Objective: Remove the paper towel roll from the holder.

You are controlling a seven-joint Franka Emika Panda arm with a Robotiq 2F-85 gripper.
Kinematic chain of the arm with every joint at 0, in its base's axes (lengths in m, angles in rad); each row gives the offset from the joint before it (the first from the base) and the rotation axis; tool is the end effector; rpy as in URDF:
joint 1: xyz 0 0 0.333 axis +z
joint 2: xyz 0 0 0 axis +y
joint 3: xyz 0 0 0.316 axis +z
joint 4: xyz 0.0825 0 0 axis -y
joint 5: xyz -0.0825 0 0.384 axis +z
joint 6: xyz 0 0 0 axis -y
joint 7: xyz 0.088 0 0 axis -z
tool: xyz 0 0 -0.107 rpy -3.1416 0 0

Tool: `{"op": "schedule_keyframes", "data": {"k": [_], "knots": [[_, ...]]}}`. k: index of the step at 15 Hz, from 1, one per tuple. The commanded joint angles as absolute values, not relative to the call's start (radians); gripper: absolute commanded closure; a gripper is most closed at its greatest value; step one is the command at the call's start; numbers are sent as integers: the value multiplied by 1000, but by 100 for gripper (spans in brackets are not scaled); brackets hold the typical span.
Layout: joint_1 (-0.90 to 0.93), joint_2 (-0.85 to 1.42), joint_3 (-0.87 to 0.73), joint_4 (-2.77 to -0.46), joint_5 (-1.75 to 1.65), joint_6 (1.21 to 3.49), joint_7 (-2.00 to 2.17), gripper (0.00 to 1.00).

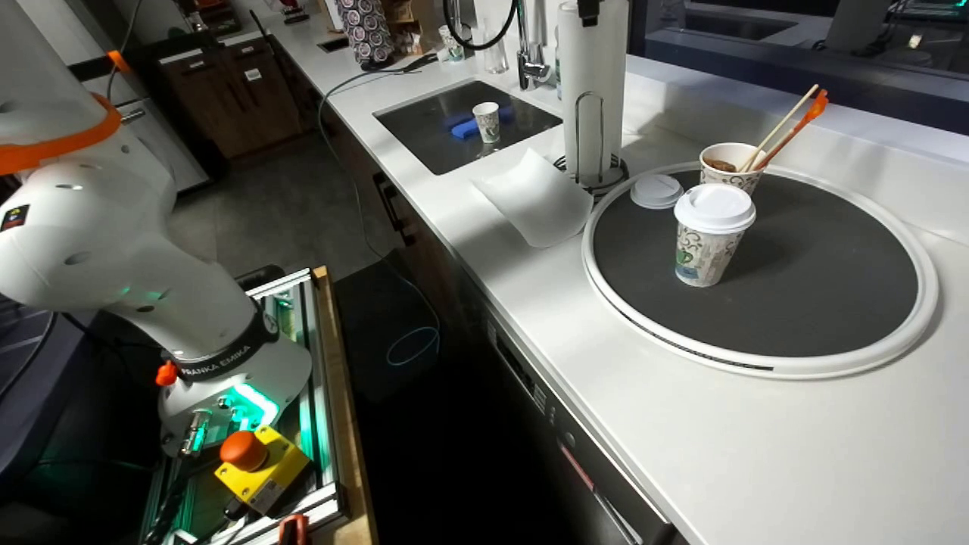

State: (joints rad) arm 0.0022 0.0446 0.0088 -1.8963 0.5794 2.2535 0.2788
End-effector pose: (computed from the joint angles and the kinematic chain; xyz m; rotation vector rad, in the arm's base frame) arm 0.6024 0.0216 0.5125 -2.4814 0.7254 -0.3021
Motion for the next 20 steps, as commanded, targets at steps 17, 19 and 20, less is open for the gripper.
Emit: {"op": "schedule_keyframes", "data": {"k": [17, 19, 20], "knots": [[9, 43, 18, -1869, 572, 2270, 302, 98], [9, 19, 17, -1872, 567, 2273, 292, 98], [8, 5, 17, -1873, 568, 2270, 285, 98]]}}
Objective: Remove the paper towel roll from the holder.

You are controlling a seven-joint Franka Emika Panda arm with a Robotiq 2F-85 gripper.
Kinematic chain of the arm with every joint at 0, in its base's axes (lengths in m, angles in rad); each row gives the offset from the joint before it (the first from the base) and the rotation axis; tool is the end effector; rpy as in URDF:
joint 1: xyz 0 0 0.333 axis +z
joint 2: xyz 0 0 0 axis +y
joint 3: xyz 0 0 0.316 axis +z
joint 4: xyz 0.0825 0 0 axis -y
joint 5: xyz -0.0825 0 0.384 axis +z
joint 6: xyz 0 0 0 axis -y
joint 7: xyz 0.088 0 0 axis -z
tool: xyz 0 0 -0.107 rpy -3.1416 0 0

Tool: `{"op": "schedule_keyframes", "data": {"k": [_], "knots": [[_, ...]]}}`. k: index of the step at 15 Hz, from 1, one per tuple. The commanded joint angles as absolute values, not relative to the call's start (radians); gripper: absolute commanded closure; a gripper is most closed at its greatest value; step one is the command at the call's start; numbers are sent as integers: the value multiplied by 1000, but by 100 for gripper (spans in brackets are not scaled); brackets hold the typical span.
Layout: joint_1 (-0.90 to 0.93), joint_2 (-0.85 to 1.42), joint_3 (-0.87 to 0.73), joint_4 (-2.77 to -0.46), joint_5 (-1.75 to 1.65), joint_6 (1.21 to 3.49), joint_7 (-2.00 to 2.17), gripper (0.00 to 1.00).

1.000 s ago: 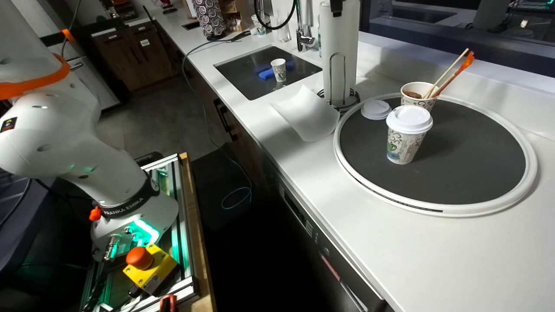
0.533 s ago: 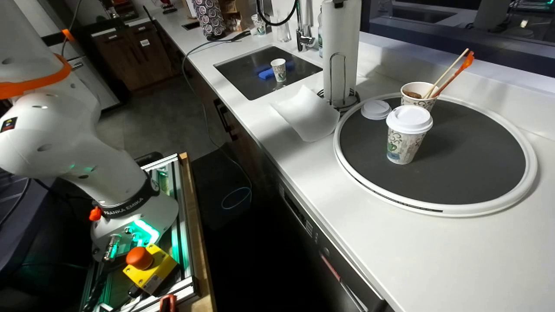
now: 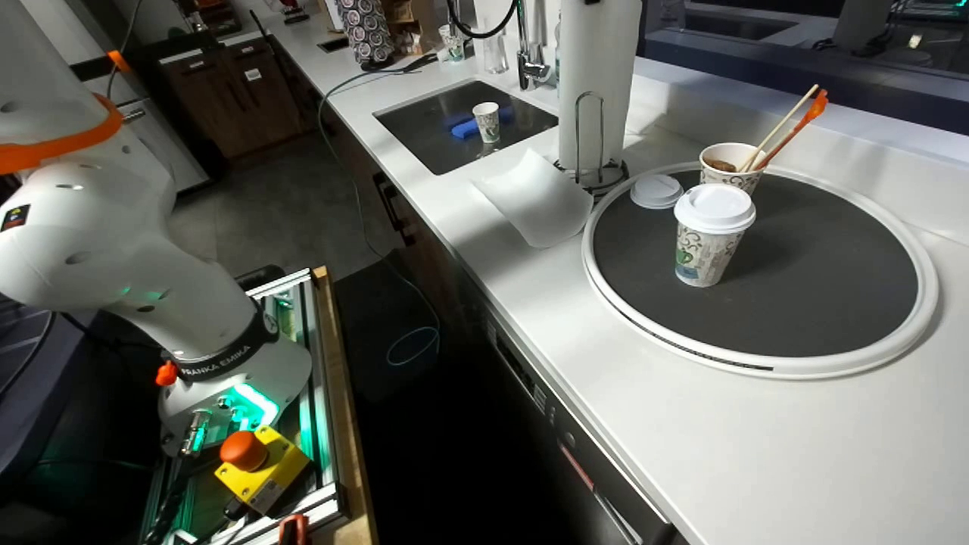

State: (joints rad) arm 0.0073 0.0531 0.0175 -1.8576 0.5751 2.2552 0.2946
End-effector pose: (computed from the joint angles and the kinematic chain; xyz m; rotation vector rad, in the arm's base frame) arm 0.6086 0.0297 0.5271 -2.4714 0.7135 -0.3309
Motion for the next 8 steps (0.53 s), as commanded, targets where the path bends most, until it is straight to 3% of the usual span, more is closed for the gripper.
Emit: {"op": "schedule_keyframes", "data": {"k": [1, 8], "knots": [[8, -13, 16, -1875, 566, 2266, 279, 99], [2, -106, 7, -1831, 478, 2251, 293, 100]]}}
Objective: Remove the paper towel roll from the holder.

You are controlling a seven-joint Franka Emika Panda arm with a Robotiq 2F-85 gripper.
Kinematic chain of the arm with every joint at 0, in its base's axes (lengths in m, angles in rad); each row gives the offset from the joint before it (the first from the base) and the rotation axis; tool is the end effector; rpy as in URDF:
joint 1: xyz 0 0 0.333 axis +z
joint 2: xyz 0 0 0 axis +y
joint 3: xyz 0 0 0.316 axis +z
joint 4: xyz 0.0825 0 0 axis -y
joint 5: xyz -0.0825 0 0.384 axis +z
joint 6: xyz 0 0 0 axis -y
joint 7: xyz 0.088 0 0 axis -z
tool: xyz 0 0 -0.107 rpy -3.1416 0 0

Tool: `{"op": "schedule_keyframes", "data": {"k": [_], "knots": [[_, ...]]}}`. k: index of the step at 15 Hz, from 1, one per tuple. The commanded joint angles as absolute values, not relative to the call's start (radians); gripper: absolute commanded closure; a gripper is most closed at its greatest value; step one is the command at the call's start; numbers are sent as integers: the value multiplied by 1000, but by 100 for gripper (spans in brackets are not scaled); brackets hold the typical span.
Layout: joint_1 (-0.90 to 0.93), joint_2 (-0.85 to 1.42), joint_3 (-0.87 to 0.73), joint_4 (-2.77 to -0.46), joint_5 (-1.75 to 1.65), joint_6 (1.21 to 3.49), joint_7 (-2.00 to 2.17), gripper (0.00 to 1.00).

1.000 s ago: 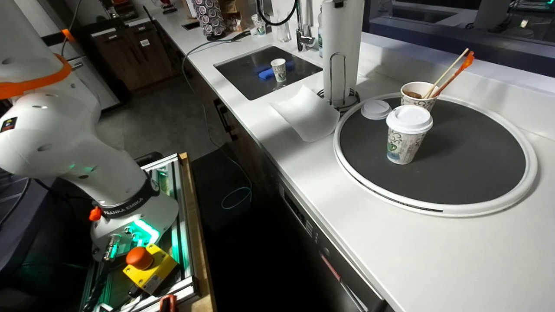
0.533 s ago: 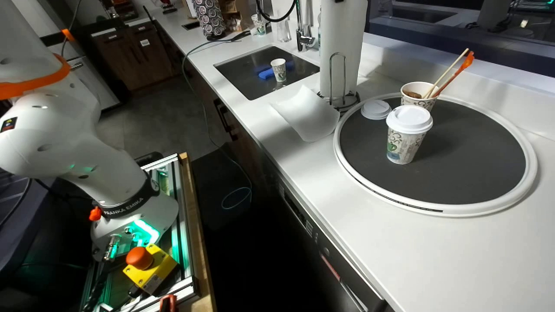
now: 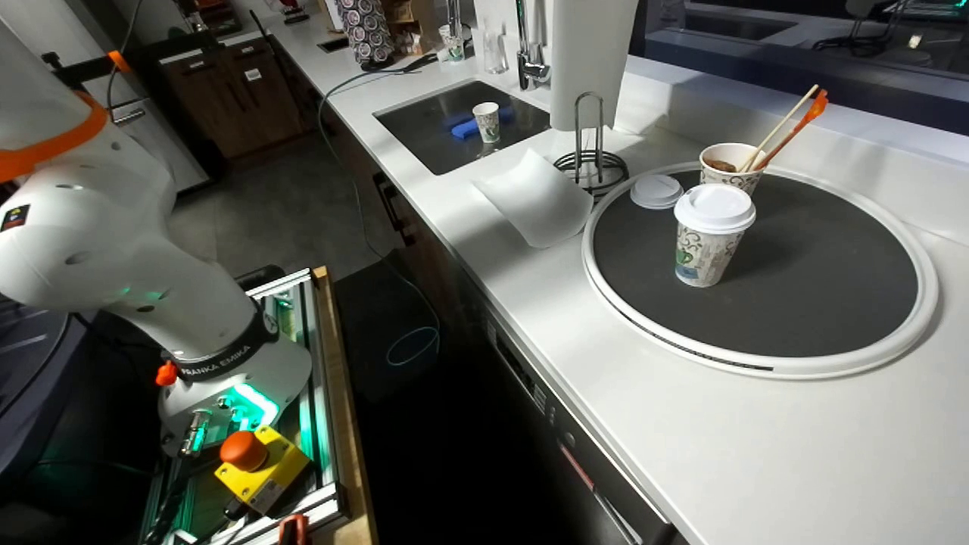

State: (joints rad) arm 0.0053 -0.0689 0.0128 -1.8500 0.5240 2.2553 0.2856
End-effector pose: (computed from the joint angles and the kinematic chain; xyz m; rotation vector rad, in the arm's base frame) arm 0.5809 0.0244 0.6030 -2.4742 0.6382 -0.5108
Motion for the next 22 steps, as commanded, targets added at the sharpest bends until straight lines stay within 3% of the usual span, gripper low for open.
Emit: {"op": "schedule_keyframes", "data": {"k": [1, 14, 22], "knots": [[-1, -118, 2, -1809, 463, 2238, 292, 99], [-120, -107, -135, -1292, 301, 1900, 410, 99], [-210, -118, -233, -1465, 296, 1966, 499, 99]]}}
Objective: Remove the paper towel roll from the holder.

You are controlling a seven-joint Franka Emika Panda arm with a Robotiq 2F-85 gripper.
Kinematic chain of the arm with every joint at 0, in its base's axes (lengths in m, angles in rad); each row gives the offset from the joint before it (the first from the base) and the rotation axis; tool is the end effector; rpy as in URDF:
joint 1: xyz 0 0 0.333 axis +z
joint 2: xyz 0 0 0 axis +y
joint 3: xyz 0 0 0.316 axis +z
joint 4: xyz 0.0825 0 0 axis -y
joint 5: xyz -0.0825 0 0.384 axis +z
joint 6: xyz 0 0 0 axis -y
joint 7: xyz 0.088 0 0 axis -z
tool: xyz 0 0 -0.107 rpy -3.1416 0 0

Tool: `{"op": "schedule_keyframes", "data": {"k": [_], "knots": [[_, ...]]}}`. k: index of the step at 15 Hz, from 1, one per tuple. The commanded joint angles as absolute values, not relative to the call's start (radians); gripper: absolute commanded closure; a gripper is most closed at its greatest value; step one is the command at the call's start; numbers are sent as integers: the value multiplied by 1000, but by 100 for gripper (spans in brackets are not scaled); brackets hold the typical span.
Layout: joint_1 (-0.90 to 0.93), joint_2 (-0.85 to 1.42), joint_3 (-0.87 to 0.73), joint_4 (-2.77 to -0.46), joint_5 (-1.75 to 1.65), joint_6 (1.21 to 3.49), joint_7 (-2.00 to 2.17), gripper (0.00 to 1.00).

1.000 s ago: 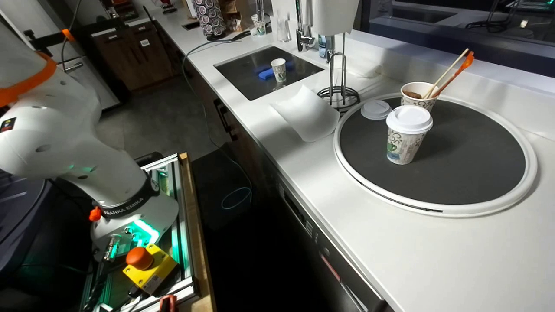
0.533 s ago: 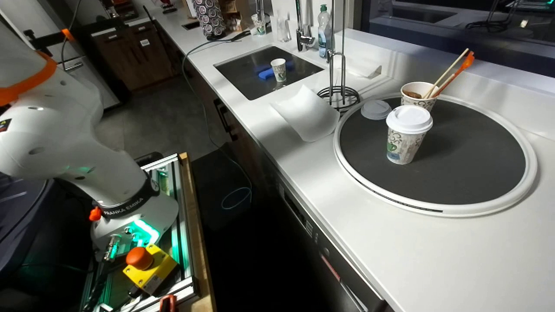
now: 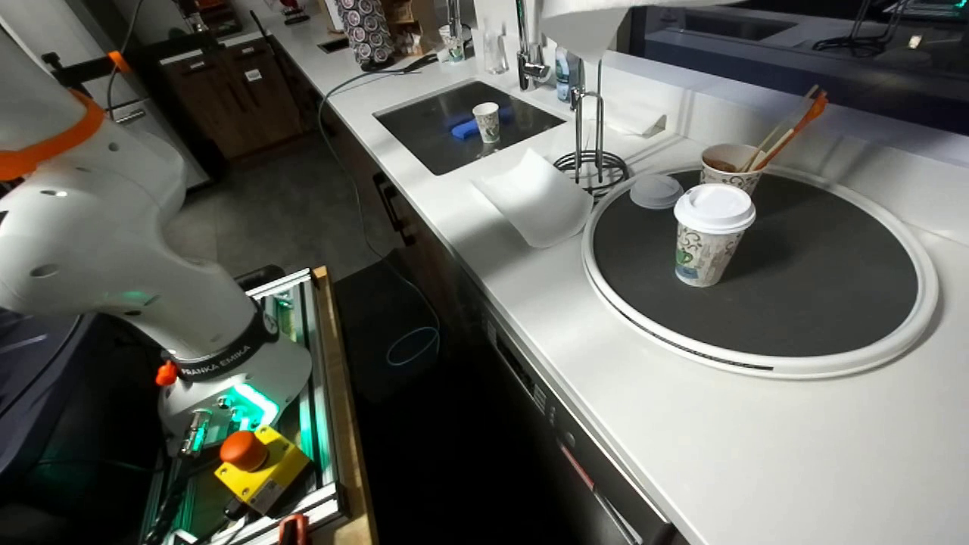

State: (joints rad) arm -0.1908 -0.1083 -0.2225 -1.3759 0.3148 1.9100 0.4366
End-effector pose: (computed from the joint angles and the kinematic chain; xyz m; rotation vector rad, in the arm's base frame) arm 0.4849 -0.2004 0.8189 -2.4125 1.1108 -0.8755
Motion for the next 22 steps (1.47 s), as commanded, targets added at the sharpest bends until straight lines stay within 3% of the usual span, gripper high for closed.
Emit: {"op": "schedule_keyframes", "data": {"k": [1, 7, 22], "knots": [[-219, -118, -238, -1499, 296, 1986, 518, 99], [-251, -69, -257, -1639, 302, 2174, 615, 99], [-252, -52, -260, -1640, 321, 2163, 589, 99]]}}
